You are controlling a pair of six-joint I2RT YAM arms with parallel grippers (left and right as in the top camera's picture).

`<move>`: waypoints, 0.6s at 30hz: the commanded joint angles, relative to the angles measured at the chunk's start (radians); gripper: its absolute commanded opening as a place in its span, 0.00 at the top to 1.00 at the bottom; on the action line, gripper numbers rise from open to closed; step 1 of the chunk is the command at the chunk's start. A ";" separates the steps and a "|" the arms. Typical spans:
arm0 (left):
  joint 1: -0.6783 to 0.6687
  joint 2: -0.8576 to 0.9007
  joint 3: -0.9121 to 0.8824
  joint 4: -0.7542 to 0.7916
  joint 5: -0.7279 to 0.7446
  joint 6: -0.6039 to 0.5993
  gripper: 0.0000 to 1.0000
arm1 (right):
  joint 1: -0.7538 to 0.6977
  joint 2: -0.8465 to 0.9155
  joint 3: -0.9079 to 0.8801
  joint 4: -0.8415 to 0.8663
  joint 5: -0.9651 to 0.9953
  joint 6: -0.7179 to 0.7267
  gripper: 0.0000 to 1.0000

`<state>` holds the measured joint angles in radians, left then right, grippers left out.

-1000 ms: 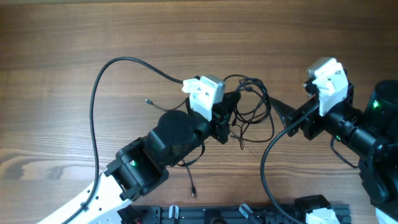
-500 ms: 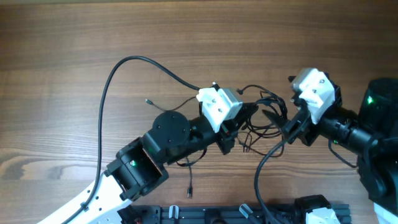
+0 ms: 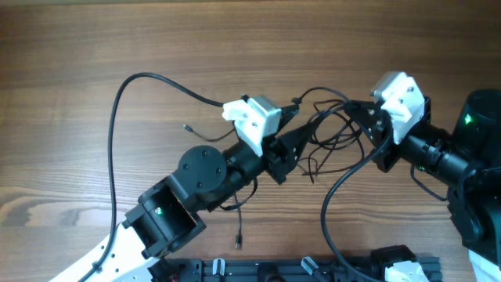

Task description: Untangle cables

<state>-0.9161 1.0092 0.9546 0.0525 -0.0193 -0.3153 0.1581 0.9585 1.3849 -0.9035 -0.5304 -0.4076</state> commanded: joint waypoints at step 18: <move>0.004 -0.076 -0.001 -0.052 0.045 -0.626 0.32 | -0.002 0.000 0.021 0.157 -0.077 0.291 0.96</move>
<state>-0.9161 0.9165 0.9546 -0.0051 -0.0196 -0.7853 0.1581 0.9585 1.3846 -0.7723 -0.5716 -0.2085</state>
